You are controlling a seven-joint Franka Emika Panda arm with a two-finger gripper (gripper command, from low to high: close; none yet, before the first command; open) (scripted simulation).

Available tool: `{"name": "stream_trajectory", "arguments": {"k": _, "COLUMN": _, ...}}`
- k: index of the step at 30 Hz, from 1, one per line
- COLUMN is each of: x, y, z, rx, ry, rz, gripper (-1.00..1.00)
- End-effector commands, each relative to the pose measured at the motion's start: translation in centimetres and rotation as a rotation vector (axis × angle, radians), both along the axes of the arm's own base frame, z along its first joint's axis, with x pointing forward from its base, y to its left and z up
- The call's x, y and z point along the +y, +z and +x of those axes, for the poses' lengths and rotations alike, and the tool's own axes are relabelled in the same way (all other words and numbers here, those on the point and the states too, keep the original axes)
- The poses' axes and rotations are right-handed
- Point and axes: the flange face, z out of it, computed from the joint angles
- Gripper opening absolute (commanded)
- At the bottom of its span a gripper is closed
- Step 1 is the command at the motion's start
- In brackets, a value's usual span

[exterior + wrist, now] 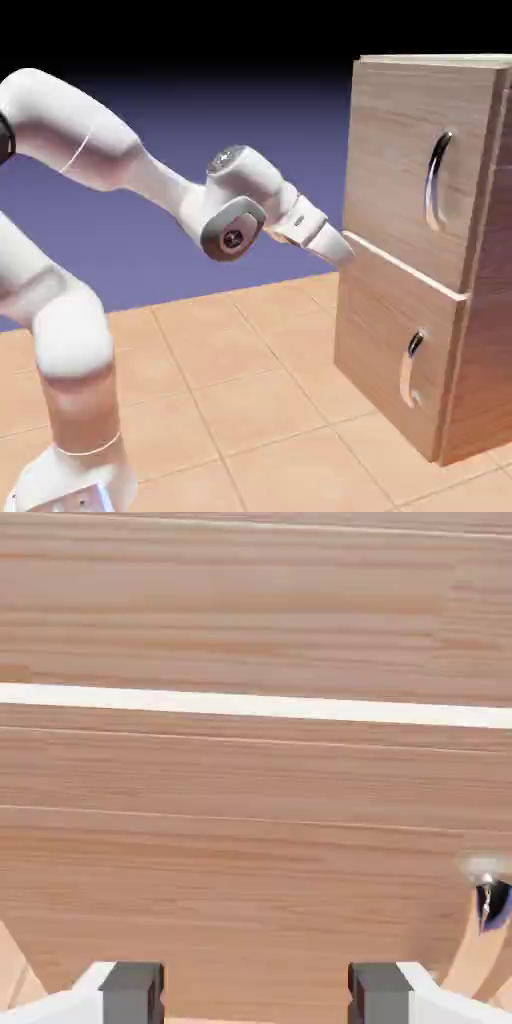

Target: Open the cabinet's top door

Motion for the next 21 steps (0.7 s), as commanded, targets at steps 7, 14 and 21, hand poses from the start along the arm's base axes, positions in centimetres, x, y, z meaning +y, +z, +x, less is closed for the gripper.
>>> {"name": "stream_trajectory", "arguments": {"k": 7, "x": 1.2, "y": 3.9, "z": 0.0, "rx": -0.096, "ry": 0.024, "rz": -0.010, "gripper": 0.00}}
{"name": "stream_trajectory", "arguments": {"k": 14, "x": 1.7, "y": 7.1, "z": -0.4, "rx": -0.193, "ry": 0.038, "rz": -0.016, "gripper": 0.00}}
{"name": "stream_trajectory", "arguments": {"k": 21, "x": 1.4, "y": 9.6, "z": -1.0, "rx": -0.290, "ry": 0.045, "rz": -0.015, "gripper": 0.00}}
